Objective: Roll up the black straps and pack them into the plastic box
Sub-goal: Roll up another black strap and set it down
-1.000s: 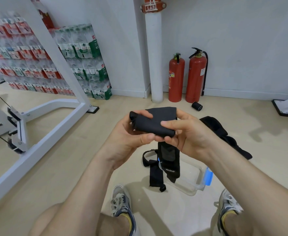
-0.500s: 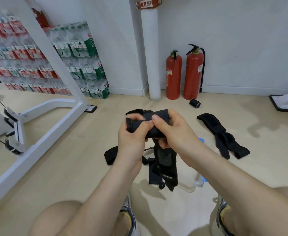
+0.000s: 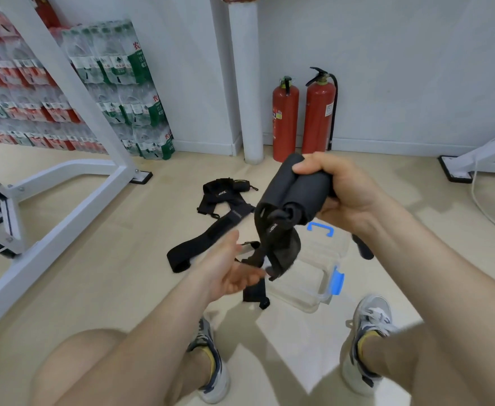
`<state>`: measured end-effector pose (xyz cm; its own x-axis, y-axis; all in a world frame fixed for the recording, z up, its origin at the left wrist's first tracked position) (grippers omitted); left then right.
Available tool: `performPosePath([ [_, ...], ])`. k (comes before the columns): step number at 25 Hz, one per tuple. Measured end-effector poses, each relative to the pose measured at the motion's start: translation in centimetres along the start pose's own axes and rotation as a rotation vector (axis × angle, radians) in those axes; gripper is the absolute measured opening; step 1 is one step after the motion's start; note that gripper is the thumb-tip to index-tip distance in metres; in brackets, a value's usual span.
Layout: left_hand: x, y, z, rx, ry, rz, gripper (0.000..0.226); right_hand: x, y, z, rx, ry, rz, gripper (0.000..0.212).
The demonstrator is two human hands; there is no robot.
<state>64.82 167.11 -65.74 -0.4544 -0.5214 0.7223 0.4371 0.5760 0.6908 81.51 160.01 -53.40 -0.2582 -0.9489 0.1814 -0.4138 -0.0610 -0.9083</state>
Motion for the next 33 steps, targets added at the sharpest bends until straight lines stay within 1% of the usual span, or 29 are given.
performPosePath([
  [2, -1.5, -2.6, -1.0, 0.082, -0.107, 0.114, 0.057, 0.5, -0.4, -0.4, -0.014, -0.076, 0.014, 0.03],
  [4, -3.6, -4.5, -2.5, 0.237, -0.226, 0.154, 0.073, 1.4, -0.2, -1.3, -0.011, -0.213, 0.026, 0.04],
  [5, -4.3, -5.1, -3.4, 0.269, -0.243, 0.16, 0.071, 1.9, 0.0, -1.4, 0.017, -0.281, 0.022, 0.038],
  [6, -5.1, -5.6, -4.2, 0.291, -0.226, 0.159, 0.061, 2.5, 0.2, -1.3, 0.056, -0.33, 0.021, 0.031],
  [7, -5.6, -5.9, -4.9, 0.337, -0.203, 0.141, 0.044, 3.1, 0.5, -1.1, 0.075, -0.35, 0.013, 0.023],
  [8, -5.9, -6.1, -5.2, 0.383, -0.148, 0.092, 0.025, 4.0, 0.7, -0.8, 0.067, -0.367, -0.003, 0.02],
  [9, -6.1, -6.1, -5.1, 0.417, -0.083, 0.025, 0.016, 4.6, 0.9, -0.3, 0.039, -0.387, -0.017, 0.026],
  [10, -6.2, -5.6, -4.7, 0.493, -0.017, -0.046, 0.03, 5.3, 1.1, 0.3, 0.013, -0.397, -0.031, 0.038],
  [11, -6.3, -4.9, -4.2, 0.612, 0.033, -0.108, 0.052, 5.7, 1.4, 1.1, 0.002, -0.383, -0.05, 0.048],
  [12, -6.3, -4.1, -3.7, 0.717, 0.054, -0.153, 0.074, 6.0, 1.7, 1.9, 0.001, -0.358, -0.072, 0.053],
  [13, -6.5, -3.4, -3.4, 0.767, 0.064, -0.189, 0.091, 6.3, 1.9, 2.8, 0.017, -0.329, -0.09, 0.052],
  [14, -6.2, -2.5, -3.3, 0.797, 0.042, -0.226, 0.097, 6.5, 2.2, 3.5, 0.046, -0.304, -0.108, 0.045],
  [15, -5.9, -1.6, -3.3, 0.807, 0.015, -0.264, 0.096, 6.7, 2.2, 3.9, 0.079, -0.283, -0.121, 0.035],
  [16, -5.5, -0.8, -3.5, 0.805, -0.021, -0.294, 0.09, 6.9, 2.3, 4.2, 0.105, -0.269, -0.132, 0.027],
  [17, -5.0, 0.2, -3.7, 0.796, -0.082, -0.33, 0.085, 7.1, 2.3, 4.2, 0.12, -0.263, -0.134, 0.025],
  [18, -4.3, 1.3, -4.1, 0.774, -0.162, -0.373, 0.083, 7.0, 2.2, 4.3, 0.122, -0.236, -0.134, 0.028],
  [20, -2.3, 3.0, -4.9, 0.709, -0.294, -0.438, 0.088, 6.7, 2.3, 4.8, 0.101, -0.133, -0.125, 0.044],
  [21, -1.4, 3.5, -5.1, 0.673, -0.306, -0.455, 0.084, 6.3, 2.6, 5.0, 0.069, -0.081, -0.123, 0.051],
  [22, -0.3, 4.0, -5.3, 0.63, -0.297, -0.481, 0.077, 6.0, 2.8, 5.1, 0.033, -0.027, -0.12, 0.054],
  [23, 0.7, 4.6, -5.5, 0.588, -0.289, -0.524, 0.073, 5.6, 3.1, 5.0, -0.02, 0.007, -0.113, 0.051],
  [24, 1.8, 5.4, -5.7, 0.538, -0.285, -0.585, 0.074, 5.4, 3.3, 4.7, -0.072, 0.032, -0.106, 0.044],
  [26, 3.9, 6.7, -6.4, 0.417, -0.29, -0.694, 0.081, 5.2, 3.7, 3.9, -0.135, 0.04, -0.097, 0.017],
  [27, 4.5, 7.0, -6.9, 0.363, -0.308, -0.724, 0.084, 5.1, 3.8, 3.7, -0.16, 0.033, -0.094, 0.013],
  [29, 5.6, 7.5, -7.7, 0.259, -0.375, -0.768, 0.091, 5.2, 3.6, 3.1, -0.18, -0.013, -0.094, 0.02],
  [30, 6.1, 7.8, -7.8, 0.208, -0.435, -0.789, 0.092, 5.2, 3.4, 2.7, -0.177, -0.047, -0.088, 0.023],
  [32, 6.7, 7.8, -7.4, 0.173, -0.622, -0.833, 0.09, 5.2, 2.8, 2.6, -0.221, -0.059, -0.052, 0.036],
  [33, 6.8, 7.2, -6.8, 0.186, -0.694, -0.841, 0.09, 5.1, 2.6, 2.8, -0.278, -0.036, -0.035, 0.036],
])
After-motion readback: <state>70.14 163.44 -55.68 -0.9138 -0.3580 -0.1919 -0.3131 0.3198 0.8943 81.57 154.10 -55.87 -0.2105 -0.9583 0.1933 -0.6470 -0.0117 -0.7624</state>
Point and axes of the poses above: each hand's wrist, its own x-axis away from the middle knuckle, its own z-axis out of the back of the hand, y = z × x, the point moved 6 cm from there along -x, towards the middle knuckle, and after that the axes turned 6 degrees about -y, right-handed, at the moved point
